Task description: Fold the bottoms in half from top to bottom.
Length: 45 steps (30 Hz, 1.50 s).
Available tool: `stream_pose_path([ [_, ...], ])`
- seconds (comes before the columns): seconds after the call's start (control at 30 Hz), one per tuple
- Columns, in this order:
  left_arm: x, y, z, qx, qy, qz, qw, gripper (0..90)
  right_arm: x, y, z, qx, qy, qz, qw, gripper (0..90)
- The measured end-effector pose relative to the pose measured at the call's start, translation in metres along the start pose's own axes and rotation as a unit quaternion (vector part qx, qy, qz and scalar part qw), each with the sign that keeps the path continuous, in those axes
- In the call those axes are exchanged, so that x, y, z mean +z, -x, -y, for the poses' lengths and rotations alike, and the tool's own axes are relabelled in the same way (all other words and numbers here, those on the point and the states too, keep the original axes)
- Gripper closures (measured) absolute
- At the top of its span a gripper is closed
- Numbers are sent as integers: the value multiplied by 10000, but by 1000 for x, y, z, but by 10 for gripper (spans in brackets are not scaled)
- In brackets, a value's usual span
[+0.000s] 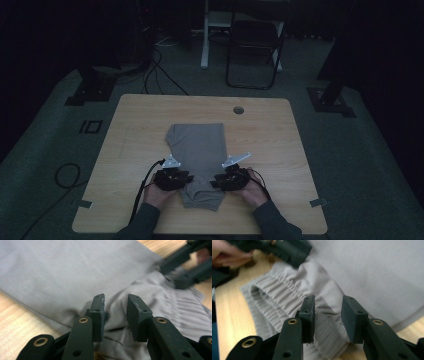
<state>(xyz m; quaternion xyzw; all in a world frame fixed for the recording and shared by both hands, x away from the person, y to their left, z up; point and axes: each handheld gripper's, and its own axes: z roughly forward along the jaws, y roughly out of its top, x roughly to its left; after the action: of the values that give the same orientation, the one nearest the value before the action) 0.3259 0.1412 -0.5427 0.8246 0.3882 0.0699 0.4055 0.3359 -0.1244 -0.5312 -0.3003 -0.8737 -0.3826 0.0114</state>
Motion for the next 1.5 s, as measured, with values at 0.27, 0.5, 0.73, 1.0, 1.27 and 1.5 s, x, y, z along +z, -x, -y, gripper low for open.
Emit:
stream_pose_path([
  [0.27, 10, -16, -13, 68, 81, -580, 9983, 647, 1, 11, -7, 96, 380, 576, 9976, 599],
  [0.5, 27, -41, -34, 67, 80, -1076, 9941, 645, 27, 39, -24, 269, 629, 1580, 9851, 562],
  [0.73, 39, -55, -45, -31, 44, -1286, 9917, 624, 40, 61, -45, 289, 732, 2105, 9744, 545],
  [1.0, 37, -52, -39, -36, 3, -1173, 9931, 622, 45, 66, -42, 356, 623, 2059, 9759, 539],
  [1.27, 24, -29, -20, 102, -6, -1087, 9940, 623, 37, 46, -25, 210, 591, 1948, 9788, 541],
  [1.5, 8, 1, 5, 210, 8, -910, 9956, 626, 25, 22, -5, 80, 493, 1825, 9819, 547],
])
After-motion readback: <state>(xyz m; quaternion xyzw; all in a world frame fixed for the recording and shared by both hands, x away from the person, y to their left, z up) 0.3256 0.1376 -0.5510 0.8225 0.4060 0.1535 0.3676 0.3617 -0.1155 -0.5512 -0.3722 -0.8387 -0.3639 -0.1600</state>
